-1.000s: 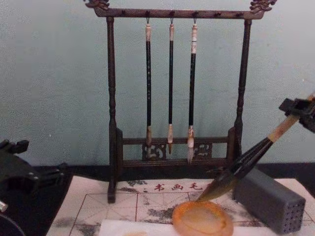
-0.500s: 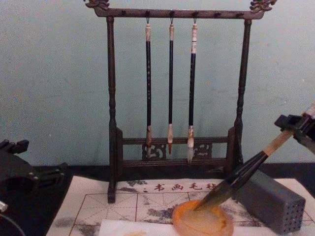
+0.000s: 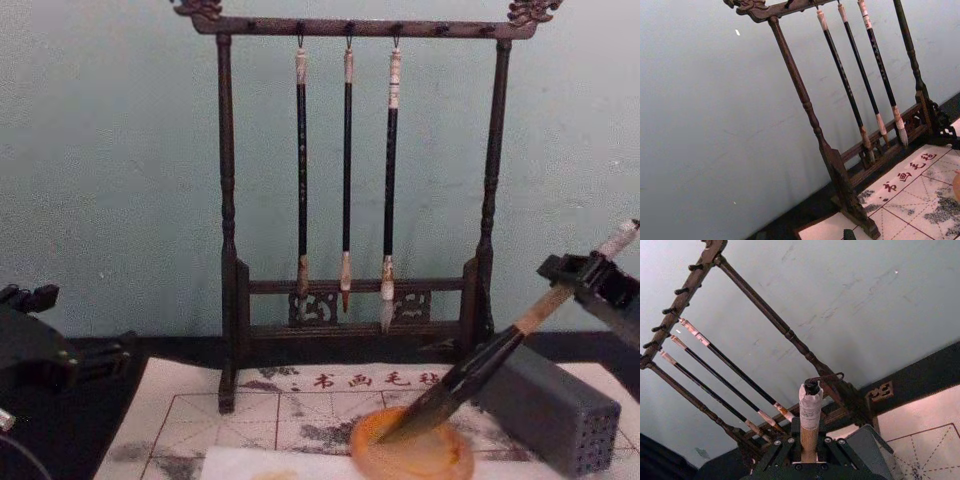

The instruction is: Pick up the brush from the inkstone, write on the paper, then place the brush back to its original position.

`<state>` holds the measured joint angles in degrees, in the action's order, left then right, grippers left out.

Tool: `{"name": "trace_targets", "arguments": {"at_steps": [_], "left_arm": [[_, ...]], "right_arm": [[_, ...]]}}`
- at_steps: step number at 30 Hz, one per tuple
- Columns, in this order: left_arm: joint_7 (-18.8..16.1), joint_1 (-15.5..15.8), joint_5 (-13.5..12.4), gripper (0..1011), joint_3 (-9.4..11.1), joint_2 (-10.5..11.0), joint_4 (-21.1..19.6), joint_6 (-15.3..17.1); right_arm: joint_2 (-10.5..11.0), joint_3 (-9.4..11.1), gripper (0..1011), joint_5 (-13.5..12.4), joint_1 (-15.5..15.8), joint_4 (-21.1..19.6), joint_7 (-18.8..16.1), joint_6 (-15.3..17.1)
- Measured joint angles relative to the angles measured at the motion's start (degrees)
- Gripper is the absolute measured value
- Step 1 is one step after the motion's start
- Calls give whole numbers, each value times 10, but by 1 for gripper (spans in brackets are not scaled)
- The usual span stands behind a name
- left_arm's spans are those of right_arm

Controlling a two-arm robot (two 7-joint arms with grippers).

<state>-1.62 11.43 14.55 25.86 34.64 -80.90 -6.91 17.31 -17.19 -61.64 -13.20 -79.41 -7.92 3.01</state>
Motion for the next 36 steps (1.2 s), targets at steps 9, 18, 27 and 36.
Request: {"name": "trace_targets", "arguments": {"at_steps": [9, 18, 27, 36], "left_arm": [[0, 0, 0, 1001, 0, 0, 0, 0], [0, 0, 0, 1001, 0, 0, 0, 0], [0, 0, 0, 1001, 0, 0, 0, 0], [0, 0, 0, 1001, 0, 0, 0, 0]], "right_arm": [[-3, 1, 179, -7, -3, 9, -1, 9], [-4, 1, 179, -13, -3, 13, 0, 10], [-4, 1, 179, -13, -3, 14, 4, 10], [-4, 1, 179, -13, -3, 13, 4, 9]]}}
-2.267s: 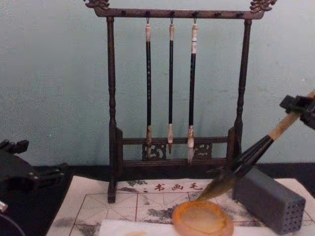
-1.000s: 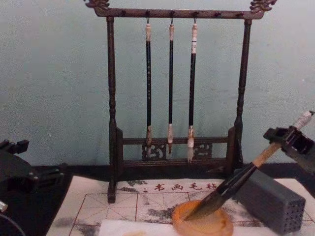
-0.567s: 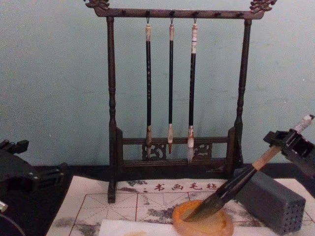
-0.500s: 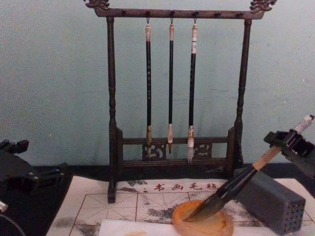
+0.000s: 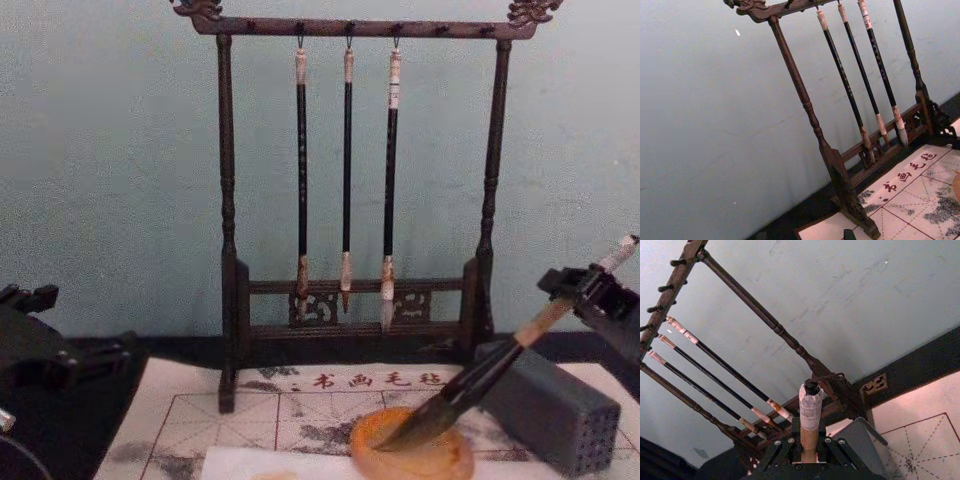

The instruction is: Pick up the brush from the inkstone, write on the paper, then place the brush back to its original position.

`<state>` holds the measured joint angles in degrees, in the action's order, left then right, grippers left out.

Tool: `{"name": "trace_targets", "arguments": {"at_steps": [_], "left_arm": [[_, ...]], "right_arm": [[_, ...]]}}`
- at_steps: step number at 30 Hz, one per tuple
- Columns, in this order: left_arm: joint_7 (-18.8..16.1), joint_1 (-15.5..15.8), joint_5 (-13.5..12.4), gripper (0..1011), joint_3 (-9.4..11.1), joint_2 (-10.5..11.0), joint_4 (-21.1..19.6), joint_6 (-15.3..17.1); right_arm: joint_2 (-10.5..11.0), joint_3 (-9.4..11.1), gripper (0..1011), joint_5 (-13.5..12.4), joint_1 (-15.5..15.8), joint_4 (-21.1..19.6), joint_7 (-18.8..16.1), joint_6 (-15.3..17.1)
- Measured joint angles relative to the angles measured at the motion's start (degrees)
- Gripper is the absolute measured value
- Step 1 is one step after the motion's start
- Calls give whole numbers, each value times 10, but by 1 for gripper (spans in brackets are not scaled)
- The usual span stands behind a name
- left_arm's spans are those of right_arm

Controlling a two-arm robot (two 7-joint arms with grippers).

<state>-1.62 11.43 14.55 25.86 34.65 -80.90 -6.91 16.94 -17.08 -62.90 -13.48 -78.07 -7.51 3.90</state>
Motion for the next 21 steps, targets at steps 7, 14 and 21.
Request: {"name": "trace_targets", "arguments": {"at_steps": [7, 14, 21], "left_arm": [[0, 0, 0, 1001, 0, 0, 0, 0], [0, 0, 0, 1001, 0, 0, 0, 0], [0, 0, 0, 1001, 0, 0, 0, 0]], "right_arm": [[0, 0, 211, 0, 0, 0, 0, 0], [0, 0, 429, 0, 0, -1, 0, 0], [0, 0, 658, 0, 1, -1, -1, -1]]}}
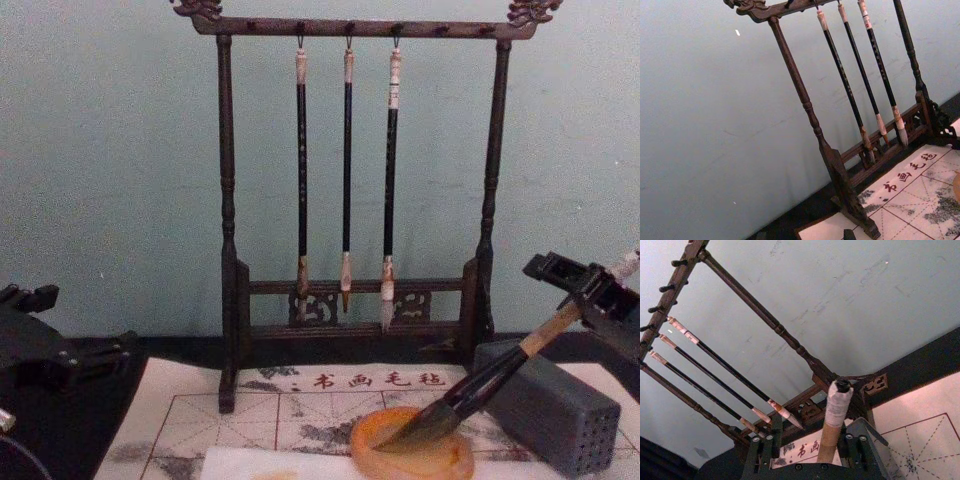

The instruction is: Pick up the brush from the inkstone, write on the paper, then place the brush back to its original position.

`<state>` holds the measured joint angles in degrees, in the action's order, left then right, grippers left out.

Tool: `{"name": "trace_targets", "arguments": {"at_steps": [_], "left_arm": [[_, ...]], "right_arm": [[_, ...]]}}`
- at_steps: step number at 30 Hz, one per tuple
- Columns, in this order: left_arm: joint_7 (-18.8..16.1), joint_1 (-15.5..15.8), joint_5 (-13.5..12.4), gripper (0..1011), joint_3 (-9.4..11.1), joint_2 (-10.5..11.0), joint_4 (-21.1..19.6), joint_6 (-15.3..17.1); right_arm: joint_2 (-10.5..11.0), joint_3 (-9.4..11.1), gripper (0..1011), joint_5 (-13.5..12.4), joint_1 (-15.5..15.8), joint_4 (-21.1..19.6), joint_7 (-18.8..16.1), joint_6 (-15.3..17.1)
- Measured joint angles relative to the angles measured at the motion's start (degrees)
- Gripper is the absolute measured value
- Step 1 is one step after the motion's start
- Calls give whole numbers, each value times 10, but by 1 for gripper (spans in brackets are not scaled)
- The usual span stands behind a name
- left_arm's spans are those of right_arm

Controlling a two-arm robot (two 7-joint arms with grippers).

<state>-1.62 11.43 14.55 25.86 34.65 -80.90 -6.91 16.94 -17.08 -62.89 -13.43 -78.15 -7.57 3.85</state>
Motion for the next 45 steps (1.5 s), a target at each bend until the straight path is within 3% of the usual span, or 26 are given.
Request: {"name": "trace_targets", "arguments": {"at_steps": [12, 26, 45], "left_arm": [[0, 0, 0, 1001, 0, 0, 0, 0], [0, 0, 0, 1001, 0, 0, 0, 0], [0, 0, 0, 1001, 0, 0, 0, 0]], "right_arm": [[0, 0, 1002, 0, 0, 0, 0, 0], [0, 1, 1000, -5, -2, 2, -2, 1], [-10, -10, 1000, -3, -55, 67, -3, 15]]}}
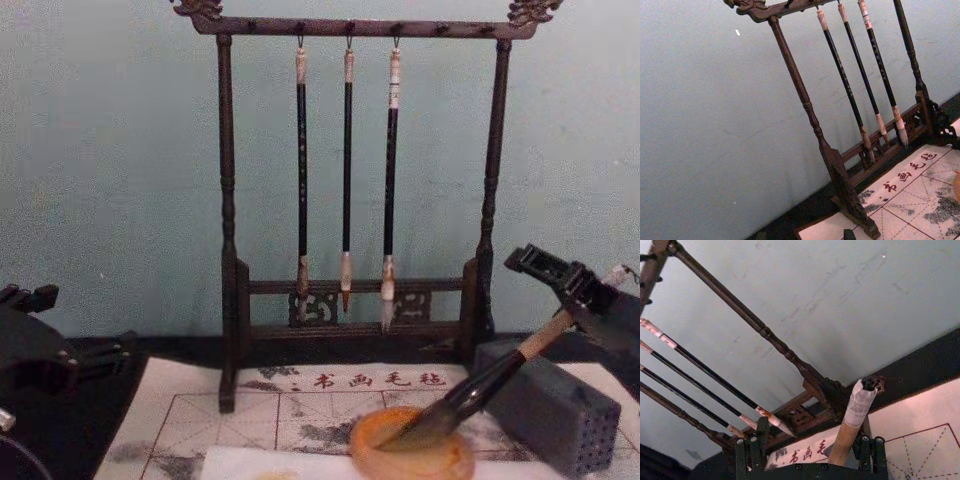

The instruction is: Pick up the brush from the inkstone, write on the paper, then place the brush back to its original position.

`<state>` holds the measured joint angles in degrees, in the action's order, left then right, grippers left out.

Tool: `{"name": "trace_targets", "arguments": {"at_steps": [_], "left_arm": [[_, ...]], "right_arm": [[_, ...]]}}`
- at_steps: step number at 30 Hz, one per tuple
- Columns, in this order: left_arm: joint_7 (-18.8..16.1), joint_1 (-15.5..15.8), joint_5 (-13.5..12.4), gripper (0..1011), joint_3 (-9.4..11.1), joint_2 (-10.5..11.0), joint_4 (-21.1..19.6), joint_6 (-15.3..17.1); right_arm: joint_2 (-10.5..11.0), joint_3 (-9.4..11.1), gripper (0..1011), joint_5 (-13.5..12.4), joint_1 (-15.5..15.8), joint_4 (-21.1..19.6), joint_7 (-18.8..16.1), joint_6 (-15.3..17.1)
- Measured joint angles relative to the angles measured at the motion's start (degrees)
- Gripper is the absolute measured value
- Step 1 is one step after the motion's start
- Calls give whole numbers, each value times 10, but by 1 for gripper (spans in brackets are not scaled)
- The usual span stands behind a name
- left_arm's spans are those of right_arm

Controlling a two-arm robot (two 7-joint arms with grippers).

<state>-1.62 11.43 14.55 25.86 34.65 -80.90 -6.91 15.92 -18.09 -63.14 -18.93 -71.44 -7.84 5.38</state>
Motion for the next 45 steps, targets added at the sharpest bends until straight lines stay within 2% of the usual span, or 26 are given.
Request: {"name": "trace_targets", "arguments": {"at_steps": [11, 29, 36, 42, 45], "left_arm": [[0, 0, 0, 1001, 0, 0, 0, 0], [0, 0, 0, 1001, 0, 0, 0, 0], [0, 0, 0, 1001, 0, 0, 0, 0], [0, 0, 0, 1001, 0, 0, 0, 0], [0, 0, 0, 1001, 0, 0, 0, 0]], "right_arm": [[-6, 3, 1000, 8, -8, 20, -1, 1], [1, 19, 1000, 10, 8, 10, 5, 6], [16, 29, 1000, -3, 36, -27, 9, 14], [48, 37, 1000, -24, 91, -99, 8, 20], [66, 36, 1000, -24, 119, -133, 1, 15]]}}
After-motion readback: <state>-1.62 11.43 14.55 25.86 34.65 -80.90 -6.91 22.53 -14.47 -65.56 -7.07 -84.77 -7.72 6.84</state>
